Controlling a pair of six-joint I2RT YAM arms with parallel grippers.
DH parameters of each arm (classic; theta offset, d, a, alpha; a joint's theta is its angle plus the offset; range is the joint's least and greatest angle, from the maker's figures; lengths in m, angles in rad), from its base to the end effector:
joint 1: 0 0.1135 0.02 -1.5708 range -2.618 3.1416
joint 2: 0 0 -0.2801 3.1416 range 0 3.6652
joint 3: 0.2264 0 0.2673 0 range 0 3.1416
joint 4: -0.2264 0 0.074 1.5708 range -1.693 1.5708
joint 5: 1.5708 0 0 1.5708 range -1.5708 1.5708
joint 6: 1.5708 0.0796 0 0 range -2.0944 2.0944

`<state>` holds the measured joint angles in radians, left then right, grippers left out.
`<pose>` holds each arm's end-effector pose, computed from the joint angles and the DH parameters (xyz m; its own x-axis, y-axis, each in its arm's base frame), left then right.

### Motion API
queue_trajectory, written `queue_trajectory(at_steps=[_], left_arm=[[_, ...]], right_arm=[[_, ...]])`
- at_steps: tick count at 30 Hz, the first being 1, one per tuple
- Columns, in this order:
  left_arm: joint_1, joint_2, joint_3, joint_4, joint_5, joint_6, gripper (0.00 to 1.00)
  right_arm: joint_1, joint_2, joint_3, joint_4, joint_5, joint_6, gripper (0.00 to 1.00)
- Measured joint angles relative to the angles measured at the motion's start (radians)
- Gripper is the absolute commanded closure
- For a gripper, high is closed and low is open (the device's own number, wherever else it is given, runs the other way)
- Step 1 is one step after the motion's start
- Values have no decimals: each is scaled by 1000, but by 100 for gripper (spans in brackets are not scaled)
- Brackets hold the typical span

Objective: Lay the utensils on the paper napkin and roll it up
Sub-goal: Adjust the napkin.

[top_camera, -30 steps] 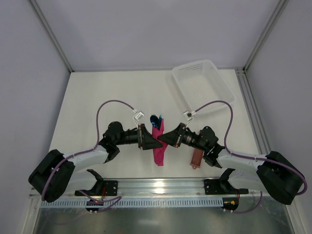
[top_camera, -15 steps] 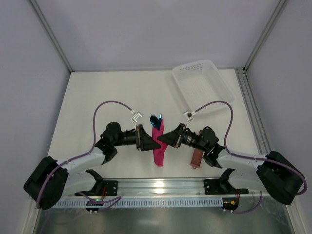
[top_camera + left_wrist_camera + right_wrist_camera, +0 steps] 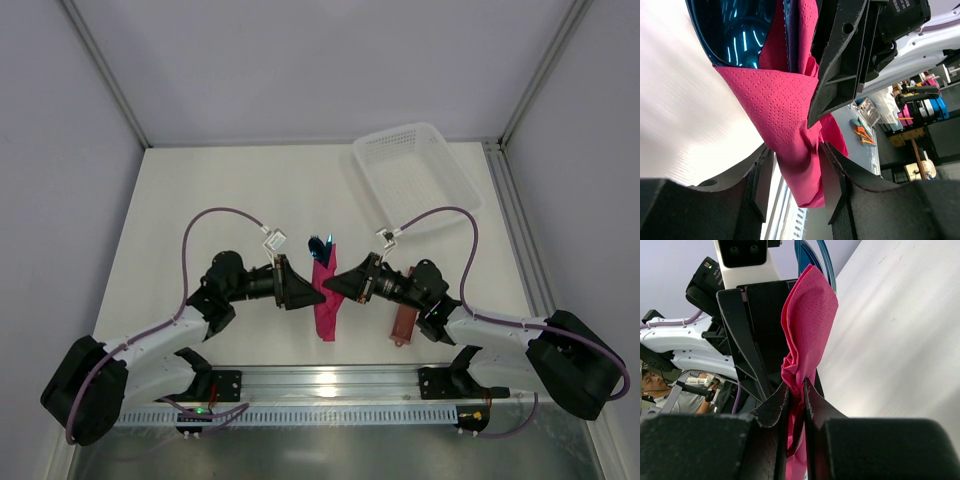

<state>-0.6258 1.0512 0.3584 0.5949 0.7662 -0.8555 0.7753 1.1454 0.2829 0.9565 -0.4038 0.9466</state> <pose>0.1706 -0.1914 0.2236 -0.7928 -0.0982 -0.6015 0.5838 0.1611 -0.7957 0.1681 0.2085 0.2237 -0.7098 0.3492 -0.6118 -0.5938 0.1705 0.7863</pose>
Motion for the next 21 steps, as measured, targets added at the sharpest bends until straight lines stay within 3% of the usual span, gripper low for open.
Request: queue_trajectory(at_steps=[21], left_arm=[[0,-20,0,-40,-18,4,60]], right_arm=[[0,0,0,-7,2,0,96]])
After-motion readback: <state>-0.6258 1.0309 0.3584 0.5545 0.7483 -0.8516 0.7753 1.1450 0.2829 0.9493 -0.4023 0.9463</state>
